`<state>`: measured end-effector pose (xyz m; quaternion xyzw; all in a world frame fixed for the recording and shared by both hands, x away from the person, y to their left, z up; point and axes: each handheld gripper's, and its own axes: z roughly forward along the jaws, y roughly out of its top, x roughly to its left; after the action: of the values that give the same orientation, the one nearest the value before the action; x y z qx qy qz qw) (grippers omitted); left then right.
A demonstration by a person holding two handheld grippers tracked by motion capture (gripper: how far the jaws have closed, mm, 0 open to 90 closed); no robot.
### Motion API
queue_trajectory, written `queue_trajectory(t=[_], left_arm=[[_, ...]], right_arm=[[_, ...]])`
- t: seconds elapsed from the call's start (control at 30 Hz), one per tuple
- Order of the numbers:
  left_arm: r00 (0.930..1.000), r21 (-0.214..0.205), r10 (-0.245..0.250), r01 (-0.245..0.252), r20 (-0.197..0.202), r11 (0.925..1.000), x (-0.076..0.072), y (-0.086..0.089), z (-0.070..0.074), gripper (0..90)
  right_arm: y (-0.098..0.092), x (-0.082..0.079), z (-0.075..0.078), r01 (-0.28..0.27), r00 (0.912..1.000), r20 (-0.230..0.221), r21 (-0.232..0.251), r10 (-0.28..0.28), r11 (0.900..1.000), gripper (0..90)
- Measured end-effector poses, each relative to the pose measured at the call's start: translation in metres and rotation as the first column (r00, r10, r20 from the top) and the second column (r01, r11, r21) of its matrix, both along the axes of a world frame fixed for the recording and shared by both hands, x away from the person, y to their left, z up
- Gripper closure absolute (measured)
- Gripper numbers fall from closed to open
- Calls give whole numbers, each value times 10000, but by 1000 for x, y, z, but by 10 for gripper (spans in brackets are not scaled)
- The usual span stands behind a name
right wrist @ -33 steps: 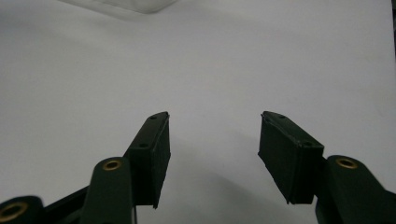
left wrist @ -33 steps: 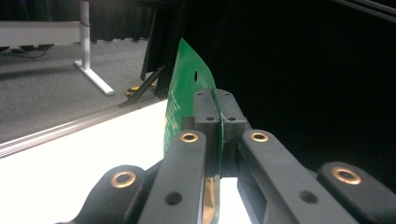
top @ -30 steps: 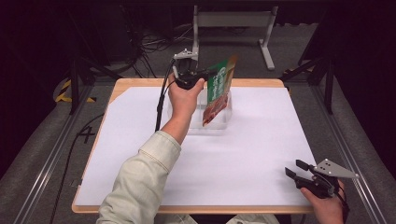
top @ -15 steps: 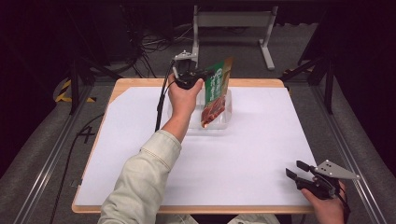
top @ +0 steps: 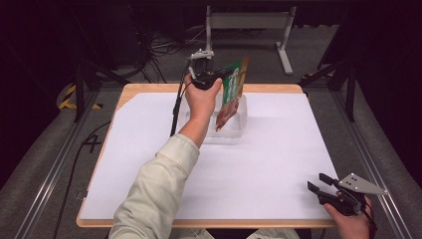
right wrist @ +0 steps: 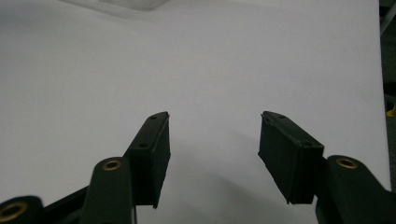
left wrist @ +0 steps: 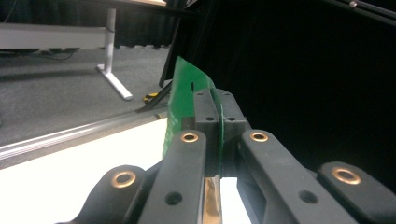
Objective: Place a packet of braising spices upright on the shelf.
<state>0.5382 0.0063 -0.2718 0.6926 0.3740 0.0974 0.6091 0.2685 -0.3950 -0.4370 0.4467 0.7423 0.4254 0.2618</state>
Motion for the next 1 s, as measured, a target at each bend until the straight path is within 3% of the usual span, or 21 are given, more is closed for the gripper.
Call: queue_trajectory(t=[0.2,0.33,0.6,0.83,0.93,1.0], left_arm=[[9998,-233,-181,184,114,9996,-3,2,-11,899],[9996,-98,-179,181,232,9998,-9,12,-15,899],[9999,-355,-90,95,146,9993,-19,35,-24,899],[9987,-30,-276,277,420,9996,-31,36,-26,899],[9997,377,-187,181,142,9991,-32,37,-33,899],[9996,191,-244,241,163,9995,-33,40,-38,898]], right_arm=[[-4,-3,-1,96,10000,-13,41,-96,9999,434],[-1,-1,-1,57,10000,-42,-46,-57,10000,434],[5,5,-3,-104,9998,-149,-167,101,9998,434],[8,10,-3,-215,9996,-178,-133,213,9997,433],[10,13,-3,-333,9993,-157,-160,331,9993,433],[11,15,-2,-393,9991,-157,-159,390,9991,433]])
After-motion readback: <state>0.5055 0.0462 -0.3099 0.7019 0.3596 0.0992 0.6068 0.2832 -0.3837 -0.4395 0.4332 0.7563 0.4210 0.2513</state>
